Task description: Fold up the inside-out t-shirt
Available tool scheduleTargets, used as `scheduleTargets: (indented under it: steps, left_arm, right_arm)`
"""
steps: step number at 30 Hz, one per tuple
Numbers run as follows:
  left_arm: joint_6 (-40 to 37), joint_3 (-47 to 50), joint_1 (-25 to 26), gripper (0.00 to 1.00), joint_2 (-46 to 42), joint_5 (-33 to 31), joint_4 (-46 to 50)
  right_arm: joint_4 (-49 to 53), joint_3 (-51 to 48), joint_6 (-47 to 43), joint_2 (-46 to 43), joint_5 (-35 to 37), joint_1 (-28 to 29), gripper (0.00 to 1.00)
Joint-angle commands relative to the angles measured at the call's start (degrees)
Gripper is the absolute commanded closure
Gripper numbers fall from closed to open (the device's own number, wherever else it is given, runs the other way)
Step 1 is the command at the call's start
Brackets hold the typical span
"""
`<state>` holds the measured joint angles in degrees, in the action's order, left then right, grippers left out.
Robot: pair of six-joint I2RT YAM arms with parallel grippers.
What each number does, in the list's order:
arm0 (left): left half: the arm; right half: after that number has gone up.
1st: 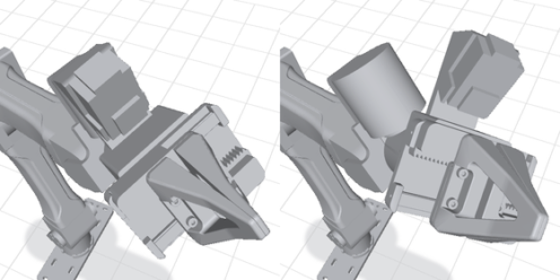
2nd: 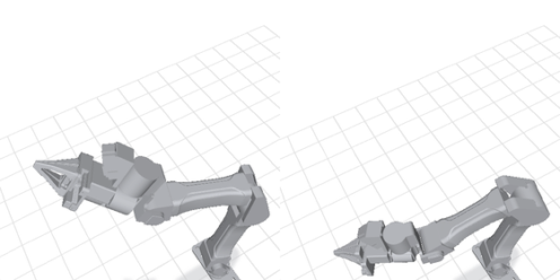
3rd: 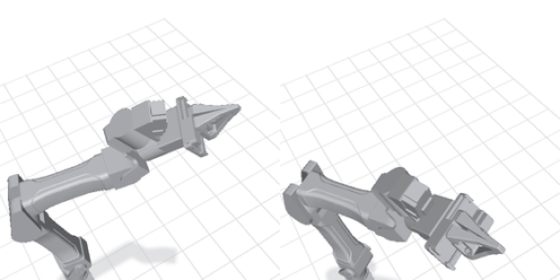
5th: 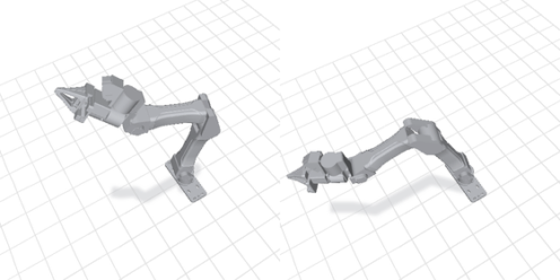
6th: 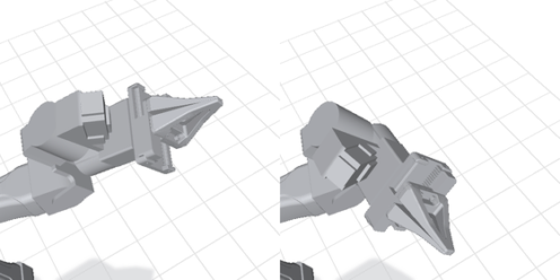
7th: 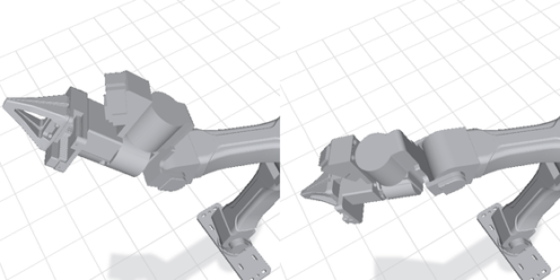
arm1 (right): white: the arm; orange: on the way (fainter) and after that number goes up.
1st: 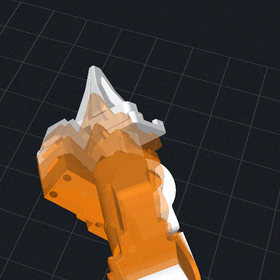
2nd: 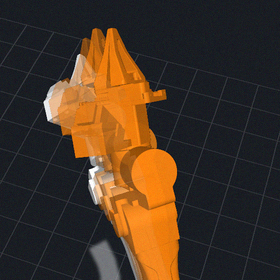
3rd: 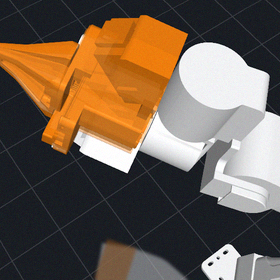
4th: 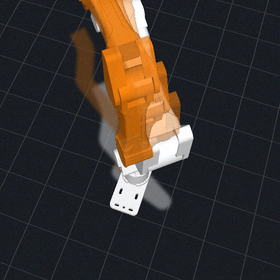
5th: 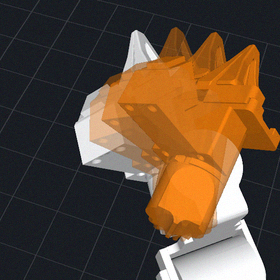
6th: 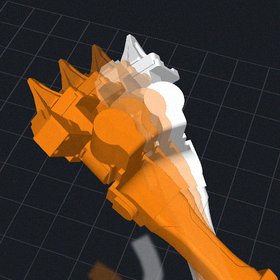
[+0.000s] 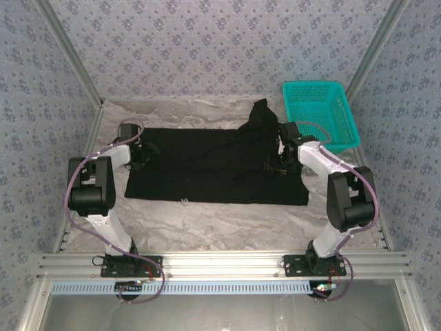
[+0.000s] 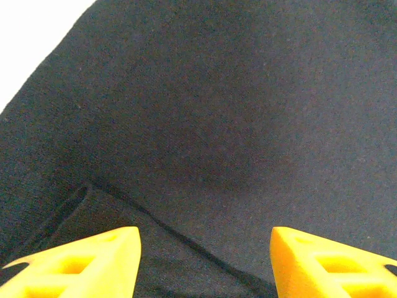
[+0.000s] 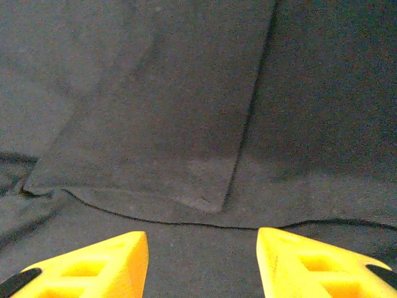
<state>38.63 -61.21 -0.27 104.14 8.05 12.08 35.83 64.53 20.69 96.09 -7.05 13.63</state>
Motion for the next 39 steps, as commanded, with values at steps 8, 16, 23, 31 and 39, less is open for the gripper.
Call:
scheduleTargets:
  steps: [8, 16, 23, 31, 39]
  left_arm:
    - [-1.3, 0.9, -0.3, 0.43, -2.6, -0.9, 0.8]
    - [-1.7, 1.1, -0.5, 0.43, -3.4, -1.2, 1.0]
    - [-1.8, 1.1, -0.5, 0.43, -3.4, -1.2, 1.1]
    - [-2.2, 1.2, -0.7, 0.43, -3.6, -1.2, 1.4]
    - [-2.4, 1.4, -0.8, 0.43, -3.8, -1.3, 1.5]
  right_arm:
    - [-4.4, -0.5, 1.8, 5.2, -2.5, -0.2, 0.6]
    - [-4.2, -1.0, 2.0, 6.7, -2.6, -0.1, 0.66]
    - [-4.7, -2.1, 2.1, 7.7, -1.8, 0.1, 0.6]
    - [-5.5, -0.3, 1.7, 8.4, -2.6, 0.7, 0.75]
    - [-3.2, 1.9, 0.9, 8.0, -2.0, 0.9, 0.84]
